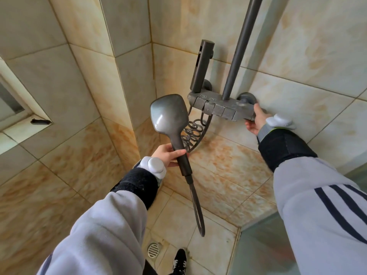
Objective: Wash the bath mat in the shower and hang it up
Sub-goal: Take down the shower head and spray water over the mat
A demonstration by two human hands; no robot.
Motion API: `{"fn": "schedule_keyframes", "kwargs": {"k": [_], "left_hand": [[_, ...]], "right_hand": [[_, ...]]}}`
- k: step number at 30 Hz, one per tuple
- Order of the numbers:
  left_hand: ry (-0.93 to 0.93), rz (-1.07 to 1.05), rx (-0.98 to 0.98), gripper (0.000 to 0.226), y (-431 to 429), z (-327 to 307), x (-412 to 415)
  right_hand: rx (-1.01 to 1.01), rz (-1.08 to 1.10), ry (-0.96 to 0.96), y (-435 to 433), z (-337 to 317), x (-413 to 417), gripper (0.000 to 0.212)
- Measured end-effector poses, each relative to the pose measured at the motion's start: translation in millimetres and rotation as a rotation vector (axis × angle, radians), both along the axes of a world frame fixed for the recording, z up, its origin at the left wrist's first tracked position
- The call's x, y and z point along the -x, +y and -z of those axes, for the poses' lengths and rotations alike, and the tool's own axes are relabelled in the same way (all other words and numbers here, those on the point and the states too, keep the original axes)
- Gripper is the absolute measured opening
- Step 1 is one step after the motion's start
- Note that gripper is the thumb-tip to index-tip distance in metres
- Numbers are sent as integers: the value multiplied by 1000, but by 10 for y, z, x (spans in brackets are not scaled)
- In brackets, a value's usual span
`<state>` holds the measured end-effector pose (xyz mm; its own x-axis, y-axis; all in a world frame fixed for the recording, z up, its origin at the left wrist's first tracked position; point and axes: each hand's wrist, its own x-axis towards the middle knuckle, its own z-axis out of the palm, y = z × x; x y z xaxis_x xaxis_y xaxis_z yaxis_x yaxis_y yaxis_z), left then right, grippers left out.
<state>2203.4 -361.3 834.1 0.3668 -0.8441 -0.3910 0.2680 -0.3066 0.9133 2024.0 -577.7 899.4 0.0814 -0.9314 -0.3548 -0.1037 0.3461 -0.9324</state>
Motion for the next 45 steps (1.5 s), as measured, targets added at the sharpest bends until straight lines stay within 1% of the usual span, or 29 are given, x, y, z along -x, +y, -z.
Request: {"fn": "schedule_keyframes", "kwargs": {"k": [1, 3, 7, 10, 12, 13, 15, 16, 17, 19, 20, 22, 24, 26, 29, 30, 32, 34, 35, 38, 39, 41, 43, 45], "left_hand": [[4, -9, -19, 13, 9, 32, -26], [11, -38, -47, 8, 37, 89, -67], [16, -97, -82, 5, 150, 179, -114], [11, -123, -92, 6, 293, 193, -159], [-7, -144, -102, 8, 431, 204, -174], [-18, -156, -99, 8, 525, 193, -172], [-26, -171, -92, 8, 703, 152, -164], [-12, -167, -100, 8, 733, 158, -161], [-12, -175, -96, 8, 820, 126, -163], [-18, -194, -83, 8, 1030, 87, -175], [-19, -194, -79, 8, 1101, 67, -170], [-62, -178, -75, 9, 1324, 21, -140], [-79, -182, -70, 13, 1418, 16, -144], [-105, -184, -71, 19, 1545, 3, -110], [-105, -195, -104, 23, 1807, 32, -24], [-104, -196, -122, 23, 1909, 70, 10], [-107, -188, -166, 23, 2065, 141, 73], [-118, -165, -220, 24, 2249, 255, 114], [-129, -156, -241, 25, 2287, 287, 157], [-114, -123, -229, 17, 2627, 442, 155], [-105, -116, -225, 14, 2754, 496, 127], [-99, -124, -221, 8, 2987, 608, 138], [-70, -139, -241, 9, 3348, 752, 104], [-22, -168, -272, 10, 3699, 960, 47]], "right_hand": [[18, 16, 22, -60, 45, -17, 34], [49, 13, 65, -142, 120, -37, 39], [142, -76, 116, -229, 268, 24, 47], [233, -56, 128, -195, 309, 76, 43], [244, -46, 97, -130, 265, 61, 40], [229, -49, 58, -99, 251, 61, 38], [183, -41, -78, -3, 194, 63, 30], [151, -25, -133, 23, 188, 90, 30], [121, -33, -168, 78, 200, 95, 36], [46, -81, -179, 295, 219, 135, 60], [-9, -88, -185, 390, 249, 178, 68], [-97, -78, -230, 633, 405, 283, 74], [-145, -99, -223, 801, 501, 289, 71], [-175, -182, -177, 1056, 546, 235, 62], [-165, -377, -68, 1595, 544, 54, 34], [-161, -439, -42, 1820, 554, -7, 28], [-176, -608, 16, 2256, 576, -119, 21], [-115, -793, 150, 2760, 683, -225, 27], [-38, -882, 242, 2953, 753, -265, 34], [123, -1107, 422, 3780, 997, -423, 50], [143, -1123, 456, 4013, 1075, -472, 54], [170, -1055, 468, 4351, 1209, -481, 57], [153, -992, 479, 4759, 1349, -528, 56], [155, -999, 544, 5167, 1498, -625, 60]]}}
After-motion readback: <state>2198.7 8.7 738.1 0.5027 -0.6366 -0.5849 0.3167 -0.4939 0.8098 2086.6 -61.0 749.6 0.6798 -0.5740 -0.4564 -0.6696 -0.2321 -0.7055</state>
